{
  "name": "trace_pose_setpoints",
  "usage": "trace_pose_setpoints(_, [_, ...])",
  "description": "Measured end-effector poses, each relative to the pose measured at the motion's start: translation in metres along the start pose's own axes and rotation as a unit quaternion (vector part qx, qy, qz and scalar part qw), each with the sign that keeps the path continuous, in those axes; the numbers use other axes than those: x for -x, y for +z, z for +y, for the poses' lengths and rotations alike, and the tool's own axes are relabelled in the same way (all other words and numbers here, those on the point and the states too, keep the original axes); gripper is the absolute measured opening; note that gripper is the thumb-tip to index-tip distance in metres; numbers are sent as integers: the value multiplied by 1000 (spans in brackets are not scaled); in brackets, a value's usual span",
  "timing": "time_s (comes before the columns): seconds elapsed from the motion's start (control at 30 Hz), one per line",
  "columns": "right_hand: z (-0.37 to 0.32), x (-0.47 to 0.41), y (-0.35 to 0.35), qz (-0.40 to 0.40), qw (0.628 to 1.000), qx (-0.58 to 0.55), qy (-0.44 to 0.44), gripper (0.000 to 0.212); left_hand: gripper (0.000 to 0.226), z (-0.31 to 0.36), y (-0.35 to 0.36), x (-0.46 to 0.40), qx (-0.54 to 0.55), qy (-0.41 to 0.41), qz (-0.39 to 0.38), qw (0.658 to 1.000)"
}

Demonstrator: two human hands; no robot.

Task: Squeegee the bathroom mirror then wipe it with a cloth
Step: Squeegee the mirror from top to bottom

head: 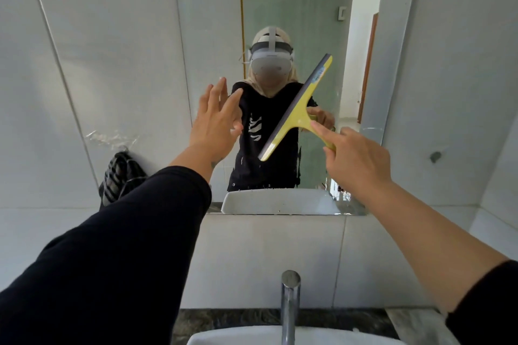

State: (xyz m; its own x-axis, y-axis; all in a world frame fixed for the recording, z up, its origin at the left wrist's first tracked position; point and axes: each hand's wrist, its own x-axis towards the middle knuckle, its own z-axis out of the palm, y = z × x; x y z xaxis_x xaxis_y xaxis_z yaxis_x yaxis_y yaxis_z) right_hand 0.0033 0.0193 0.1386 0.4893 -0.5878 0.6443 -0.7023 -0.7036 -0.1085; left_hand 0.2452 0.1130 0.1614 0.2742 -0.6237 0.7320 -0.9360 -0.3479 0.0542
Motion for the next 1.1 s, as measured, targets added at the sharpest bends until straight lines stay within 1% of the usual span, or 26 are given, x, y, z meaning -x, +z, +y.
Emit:
trace_pose_setpoints(0.2, [29,5,-6,5,999,-5,45,51,73,-2,4,1,12,11,8,1000])
trace_pose_setpoints(0.3, [43,9,-4,3,998,-6,67,51,74,-4,4,1,26,4,3,1000])
trace_pose_setpoints(0.37, [49,14,-2,-1,995,-26,95,51,73,-4,2,1,25,-5,-8,1000])
trace_pose_setpoints(0.47, [48,26,4,0,984,-103,142,50,71,-4,0,1,28,-9,-17,999])
trace_pose_setpoints(0.63, [31,43,34,33,955,-223,192,51,67,-5,1,1,35,-4,-18,999])
trace_pose_setpoints(0.73, [18,48,46,54,938,-271,212,51,65,-6,2,1,32,1,-15,999])
trace_pose_setpoints(0.87, [0,50,52,56,910,-326,249,51,61,-5,1,2,33,2,-11,999])
trace_pose_setpoints(1.03, [-40,53,65,48,846,-440,297,53,52,-2,-8,0,22,-8,0,1000])
trace_pose_setpoints(1.1, [-61,55,71,41,837,-464,288,53,49,-3,-13,-1,26,-12,-4,1000])
